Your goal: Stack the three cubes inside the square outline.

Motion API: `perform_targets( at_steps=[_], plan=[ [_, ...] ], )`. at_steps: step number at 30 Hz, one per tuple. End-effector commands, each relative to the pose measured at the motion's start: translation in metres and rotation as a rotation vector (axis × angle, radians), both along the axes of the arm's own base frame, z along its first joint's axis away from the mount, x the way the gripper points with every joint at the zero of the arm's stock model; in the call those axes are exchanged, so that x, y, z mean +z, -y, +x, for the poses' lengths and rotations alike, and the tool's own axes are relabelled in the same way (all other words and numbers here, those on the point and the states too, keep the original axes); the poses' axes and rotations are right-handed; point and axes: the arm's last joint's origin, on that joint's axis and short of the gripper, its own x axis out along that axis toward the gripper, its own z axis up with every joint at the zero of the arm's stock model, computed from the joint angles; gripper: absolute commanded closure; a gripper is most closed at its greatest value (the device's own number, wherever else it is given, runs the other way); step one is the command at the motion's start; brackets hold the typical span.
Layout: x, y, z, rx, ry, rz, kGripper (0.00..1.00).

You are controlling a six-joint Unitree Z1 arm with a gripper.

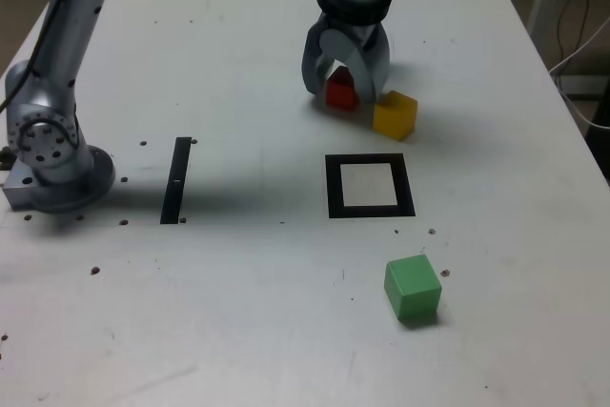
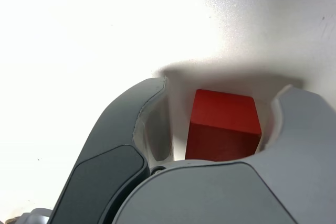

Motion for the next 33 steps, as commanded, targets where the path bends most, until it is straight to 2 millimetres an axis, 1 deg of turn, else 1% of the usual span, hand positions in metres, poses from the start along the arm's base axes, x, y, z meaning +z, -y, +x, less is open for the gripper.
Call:
perform_targets(
  at_steps=[1, 12, 15, 18, 21, 24, 28, 33],
  plan=[
    [-0.001, 0.001, 0.000, -0.001, -0.006, 0.000, 0.67],
    [0.003, 0.002, -0.002, 0.001, 0.000, -0.001, 0.69],
    [0.012, 0.005, -0.006, 0.008, 0.013, 0.004, 0.69],
    [0.029, 0.012, -0.013, 0.021, 0.044, 0.013, 0.69],
    [0.046, 0.022, -0.021, 0.042, 0.079, 0.007, 0.69],
    [0.057, 0.035, -0.028, 0.080, 0.110, -0.014, 0.69],
    [0.065, 0.059, -0.034, 0.139, 0.142, -0.046, 0.69],
    [0.068, 0.093, -0.036, 0.191, 0.160, -0.073, 0.69]
  ],
)
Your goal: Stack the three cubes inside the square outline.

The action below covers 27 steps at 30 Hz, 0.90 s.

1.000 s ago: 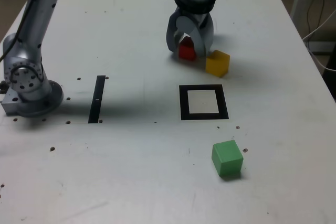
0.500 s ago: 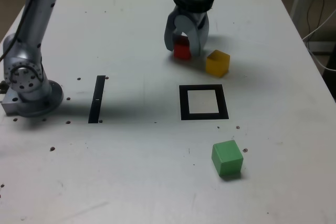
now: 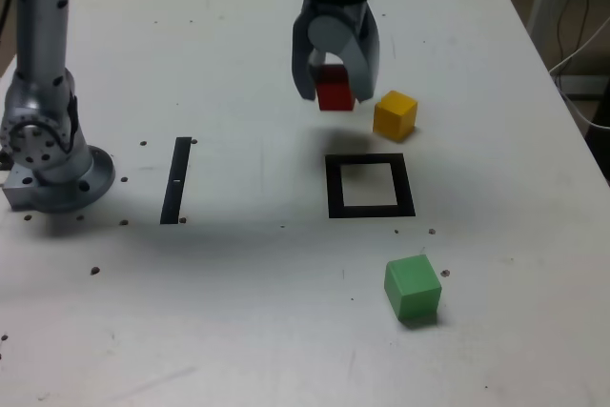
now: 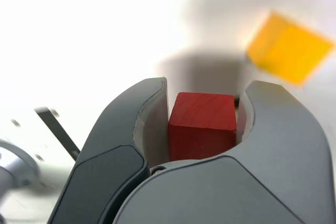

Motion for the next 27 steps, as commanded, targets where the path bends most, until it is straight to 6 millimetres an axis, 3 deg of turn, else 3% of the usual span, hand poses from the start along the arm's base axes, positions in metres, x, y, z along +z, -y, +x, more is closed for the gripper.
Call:
perform_targets(
  at_steps=[1, 6, 12, 27],
  plan=[
    [0.003, 0.013, -0.001, 0.014, 0.007, -0.004, 0.69],
    [0.000, 0.049, 0.000, 0.050, 0.002, -0.008, 0.69],
    [-0.009, 0.075, 0.004, 0.081, -0.010, -0.004, 0.68],
    [-0.048, 0.088, 0.033, 0.117, -0.039, 0.027, 0.68]
  ],
)
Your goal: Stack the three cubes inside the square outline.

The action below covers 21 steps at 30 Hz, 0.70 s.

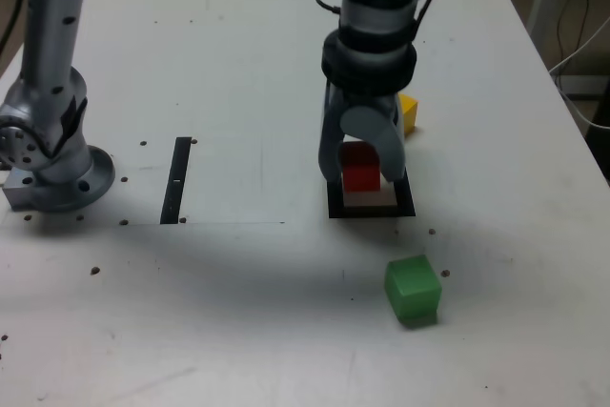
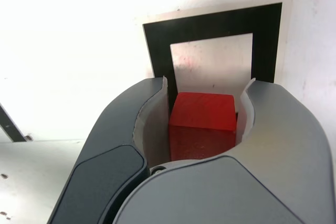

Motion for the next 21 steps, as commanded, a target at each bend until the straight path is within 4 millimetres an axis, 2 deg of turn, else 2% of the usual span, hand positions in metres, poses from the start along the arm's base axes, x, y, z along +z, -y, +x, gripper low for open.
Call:
perform_targets(
  at_steps=[1, 7, 9, 10, 15, 17, 21],
  plan=[
    [-0.006, 0.001, 0.004, 0.003, -0.007, 0.004, 0.68],
    [-0.015, 0.000, 0.007, 0.008, -0.022, 0.007, 0.68],
    [-0.016, -0.001, 0.007, 0.011, -0.026, 0.008, 0.65],
    [-0.017, -0.002, 0.007, 0.012, -0.028, 0.008, 0.59],
    [-0.022, -0.006, 0.005, 0.022, -0.038, 0.009, 0.08],
    [-0.023, -0.008, 0.004, 0.025, -0.038, 0.009, 0.01],
    [-0.022, -0.010, 0.001, 0.030, -0.027, 0.011, 0.00]
  ],
)
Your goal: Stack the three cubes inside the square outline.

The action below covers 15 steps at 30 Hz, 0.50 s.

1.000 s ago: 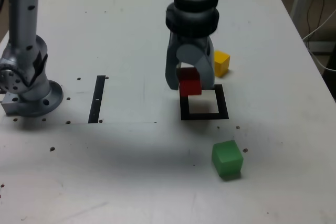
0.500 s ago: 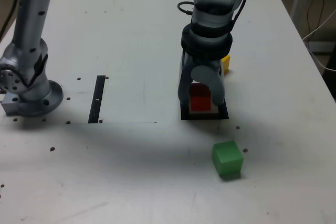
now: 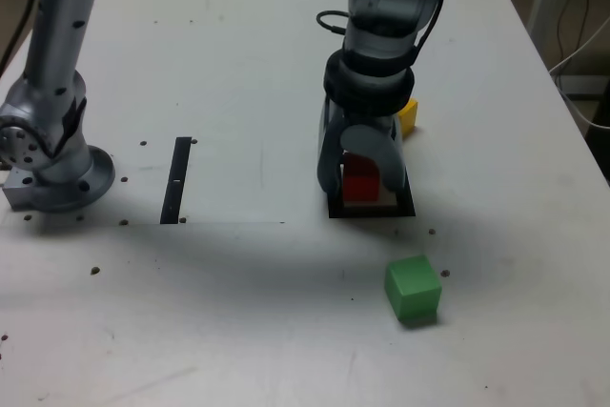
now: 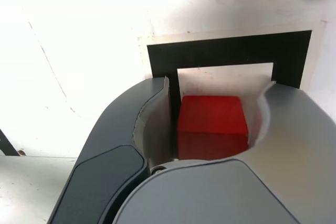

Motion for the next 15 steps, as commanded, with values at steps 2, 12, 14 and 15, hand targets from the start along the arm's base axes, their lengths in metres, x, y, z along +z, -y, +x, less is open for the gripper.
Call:
perform_targets(
  at_steps=[2, 12, 14, 15],
  plan=[
    [0.004, -0.002, -0.003, 0.001, 0.021, 0.007, 0.00],
    [0.044, -0.009, -0.033, -0.009, 0.108, 0.095, 0.00],
    [0.051, -0.012, -0.039, -0.018, 0.110, 0.117, 0.00],
    [0.054, -0.013, -0.041, -0.026, 0.109, 0.126, 0.00]
  ],
)
